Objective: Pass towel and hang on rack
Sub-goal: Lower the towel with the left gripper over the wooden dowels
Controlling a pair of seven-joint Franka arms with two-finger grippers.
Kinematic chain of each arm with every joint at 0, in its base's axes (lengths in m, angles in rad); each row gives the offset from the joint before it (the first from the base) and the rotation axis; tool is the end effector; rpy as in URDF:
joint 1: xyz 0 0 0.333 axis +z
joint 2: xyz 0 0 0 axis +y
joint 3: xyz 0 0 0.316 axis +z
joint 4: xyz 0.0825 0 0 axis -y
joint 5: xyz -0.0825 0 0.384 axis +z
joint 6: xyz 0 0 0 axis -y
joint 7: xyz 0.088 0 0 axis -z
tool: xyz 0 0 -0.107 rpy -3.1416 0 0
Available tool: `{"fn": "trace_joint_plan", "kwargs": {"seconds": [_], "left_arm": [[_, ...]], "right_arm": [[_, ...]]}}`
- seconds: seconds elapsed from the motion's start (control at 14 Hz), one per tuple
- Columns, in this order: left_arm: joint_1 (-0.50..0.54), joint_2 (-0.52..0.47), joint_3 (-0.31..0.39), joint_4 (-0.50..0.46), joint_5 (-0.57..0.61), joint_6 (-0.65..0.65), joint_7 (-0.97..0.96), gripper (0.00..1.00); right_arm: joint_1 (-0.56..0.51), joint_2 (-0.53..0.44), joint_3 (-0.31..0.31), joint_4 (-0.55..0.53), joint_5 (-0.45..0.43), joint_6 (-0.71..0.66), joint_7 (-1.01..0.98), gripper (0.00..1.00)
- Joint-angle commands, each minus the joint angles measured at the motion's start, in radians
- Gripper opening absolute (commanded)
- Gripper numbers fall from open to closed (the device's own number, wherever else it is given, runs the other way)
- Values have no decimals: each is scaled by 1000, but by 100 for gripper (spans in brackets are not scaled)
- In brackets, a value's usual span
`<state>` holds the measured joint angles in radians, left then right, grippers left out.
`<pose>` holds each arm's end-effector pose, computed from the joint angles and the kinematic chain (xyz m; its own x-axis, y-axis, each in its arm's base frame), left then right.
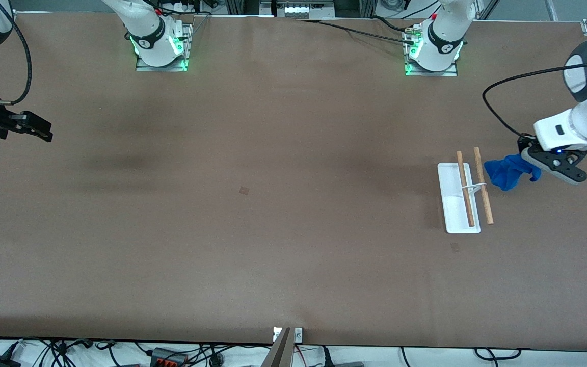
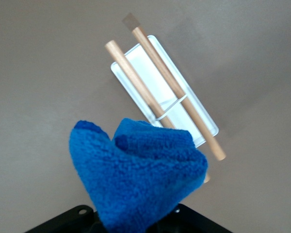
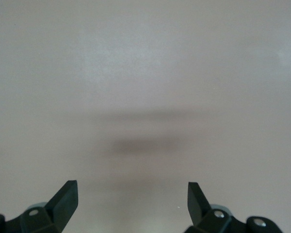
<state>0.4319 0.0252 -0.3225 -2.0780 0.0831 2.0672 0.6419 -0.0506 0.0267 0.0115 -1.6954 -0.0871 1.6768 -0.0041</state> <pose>0.5434 0.0647 0.4137 0.8387 -0.5405 -0.0668 -0.5431 -0.8392 -0.0295 0.5653 -0.0306 0.5599 0.9986 -0.0258 -0.0460 -0.0218 -0.9961 0.0855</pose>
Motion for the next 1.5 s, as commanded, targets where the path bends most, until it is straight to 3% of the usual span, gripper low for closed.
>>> {"fn": "trace_joint_plan", "kwargs": {"seconds": [0.0,0.14,0.64,0.86,1.43], "left_arm": [[1,-10,-38,-43,20,28,-97,0],[4,-16,-90,-76,20,53,-186,0],[1,-7,-105,-172,18,212,-246,1],[-1,10,-144,-172,20,232,-313,1],[14,81,-144,-178,30,349,-304,4]], "right_arm": [[-2,-18,-8,-24,27,18,-22,100],[-2,-18,-8,-24,27,18,-22,100],[0,-18,-7,-24,30,17,-22,100],[0,-18,-7,-23,32,17,-23,100],[-2,-18,-8,-23,32,17,-25,100]]}}
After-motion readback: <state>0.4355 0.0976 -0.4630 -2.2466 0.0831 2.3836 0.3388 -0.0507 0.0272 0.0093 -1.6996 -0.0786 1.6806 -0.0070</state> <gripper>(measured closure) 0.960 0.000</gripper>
